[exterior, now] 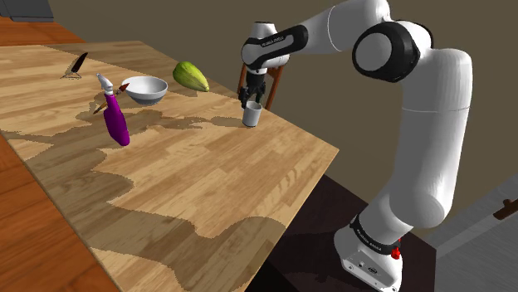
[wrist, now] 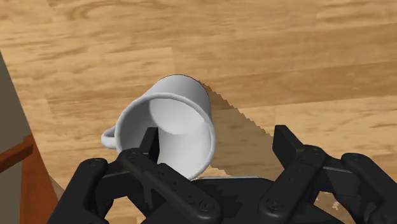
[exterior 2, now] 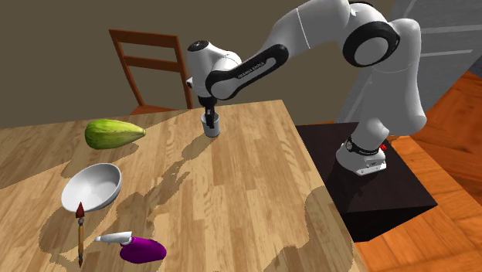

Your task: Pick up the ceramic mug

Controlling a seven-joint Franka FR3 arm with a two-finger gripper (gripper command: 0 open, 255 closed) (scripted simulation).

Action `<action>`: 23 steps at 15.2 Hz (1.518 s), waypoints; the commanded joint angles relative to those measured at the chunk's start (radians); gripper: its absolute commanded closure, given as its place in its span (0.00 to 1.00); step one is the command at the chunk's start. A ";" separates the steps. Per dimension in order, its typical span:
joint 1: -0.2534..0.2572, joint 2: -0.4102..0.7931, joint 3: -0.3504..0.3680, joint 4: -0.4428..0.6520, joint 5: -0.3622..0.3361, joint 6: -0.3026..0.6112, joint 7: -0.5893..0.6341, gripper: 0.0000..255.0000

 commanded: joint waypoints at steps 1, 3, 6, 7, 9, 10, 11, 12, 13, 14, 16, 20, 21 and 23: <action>-0.008 0.053 0.001 0.038 0.004 0.017 -0.007 0.00; -0.008 0.066 0.003 0.030 0.005 0.038 -0.007 0.00; -0.010 0.086 0.005 0.020 0.008 0.068 -0.007 0.00; -0.010 0.093 0.005 0.017 0.009 0.078 -0.007 0.00; -0.010 0.097 0.006 0.016 0.009 0.084 -0.007 0.00; -0.010 0.097 0.006 0.016 0.009 0.084 -0.007 0.00; -0.010 0.097 0.006 0.016 0.009 0.083 -0.007 1.00; -0.010 0.097 0.006 0.016 0.009 0.084 -0.007 1.00; -0.010 0.097 0.006 0.015 0.009 0.084 -0.007 1.00; -0.010 0.097 0.006 0.016 0.009 0.084 -0.007 1.00; -0.010 0.097 0.006 0.016 0.009 0.084 -0.007 1.00; -0.010 0.097 0.006 0.016 0.009 0.084 -0.007 1.00; -0.010 0.090 0.005 0.018 0.008 0.074 -0.007 1.00; -0.009 0.076 0.004 0.024 0.007 0.054 -0.007 1.00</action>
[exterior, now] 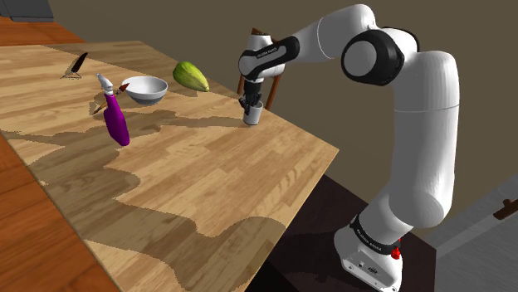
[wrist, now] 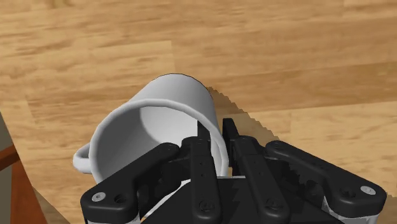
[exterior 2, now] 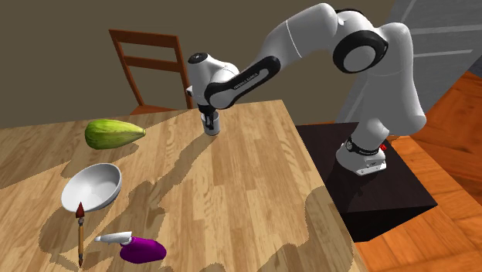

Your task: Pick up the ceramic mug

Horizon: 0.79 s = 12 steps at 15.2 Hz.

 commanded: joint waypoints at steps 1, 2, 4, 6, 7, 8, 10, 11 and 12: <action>0.001 -0.009 -0.001 0.012 -0.001 -0.021 0.000 1.00; 0.001 -0.015 -0.001 0.016 -0.002 -0.031 0.000 1.00; 0.002 -0.028 -0.002 0.025 -0.004 -0.052 0.000 1.00; 0.002 -0.040 -0.003 0.034 -0.005 -0.073 0.000 1.00; 0.003 -0.045 -0.004 0.039 -0.006 -0.084 0.000 1.00; 0.003 -0.051 -0.004 0.044 -0.007 -0.094 0.000 1.00; 0.003 -0.062 -0.005 0.055 -0.008 -0.116 0.000 1.00; 0.004 -0.067 -0.006 0.061 -0.009 -0.127 -0.001 1.00; 0.004 -0.072 -0.006 0.067 -0.009 -0.138 -0.001 1.00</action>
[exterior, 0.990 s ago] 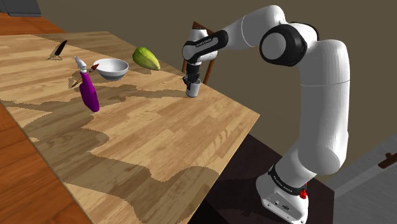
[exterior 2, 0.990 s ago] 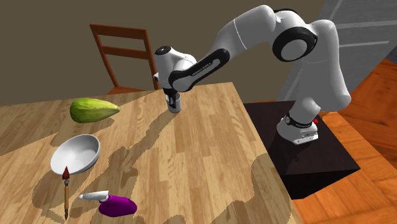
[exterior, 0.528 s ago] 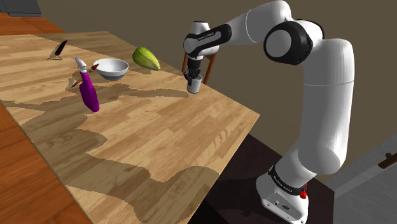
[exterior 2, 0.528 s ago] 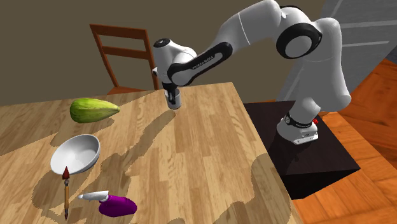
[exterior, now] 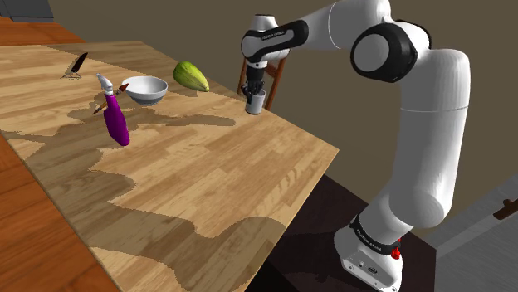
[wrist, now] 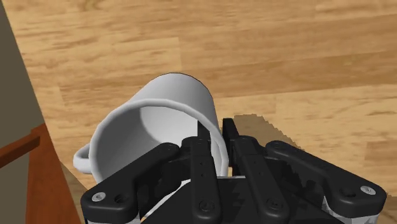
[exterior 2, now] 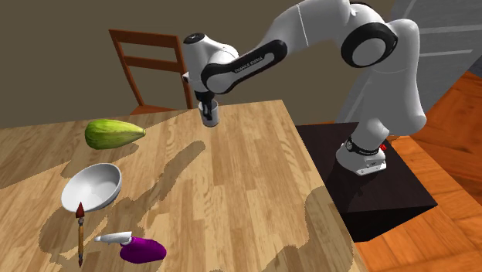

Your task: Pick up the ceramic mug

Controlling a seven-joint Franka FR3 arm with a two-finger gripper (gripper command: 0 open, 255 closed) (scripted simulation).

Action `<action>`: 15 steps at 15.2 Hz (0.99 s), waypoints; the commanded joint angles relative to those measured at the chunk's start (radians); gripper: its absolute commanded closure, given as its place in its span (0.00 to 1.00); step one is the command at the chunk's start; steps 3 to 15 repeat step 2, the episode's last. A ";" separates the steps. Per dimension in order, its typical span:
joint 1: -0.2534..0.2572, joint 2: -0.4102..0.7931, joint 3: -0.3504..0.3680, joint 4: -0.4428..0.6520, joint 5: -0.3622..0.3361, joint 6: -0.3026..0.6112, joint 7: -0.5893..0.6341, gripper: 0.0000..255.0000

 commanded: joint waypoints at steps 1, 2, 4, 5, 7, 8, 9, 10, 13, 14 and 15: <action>0.000 -0.005 -0.001 0.011 -0.001 -0.016 -0.001 1.00; 0.000 -0.005 -0.001 0.011 -0.001 -0.016 -0.001 1.00; 0.000 -0.005 -0.001 0.011 -0.001 -0.016 -0.001 1.00; 0.000 -0.005 -0.001 0.011 -0.001 -0.016 -0.001 1.00; 0.000 -0.005 -0.001 0.011 -0.001 -0.016 -0.001 1.00; 0.000 -0.005 -0.001 0.011 -0.001 -0.016 -0.001 1.00; 0.000 -0.005 -0.001 0.011 -0.001 -0.016 -0.001 1.00; 0.000 -0.005 -0.001 0.011 -0.001 -0.016 -0.001 1.00; 0.000 -0.005 -0.001 0.011 -0.001 -0.016 -0.001 1.00; 0.000 -0.005 -0.001 0.011 -0.001 -0.016 -0.001 1.00; 0.000 -0.005 -0.001 0.011 -0.001 -0.016 -0.001 1.00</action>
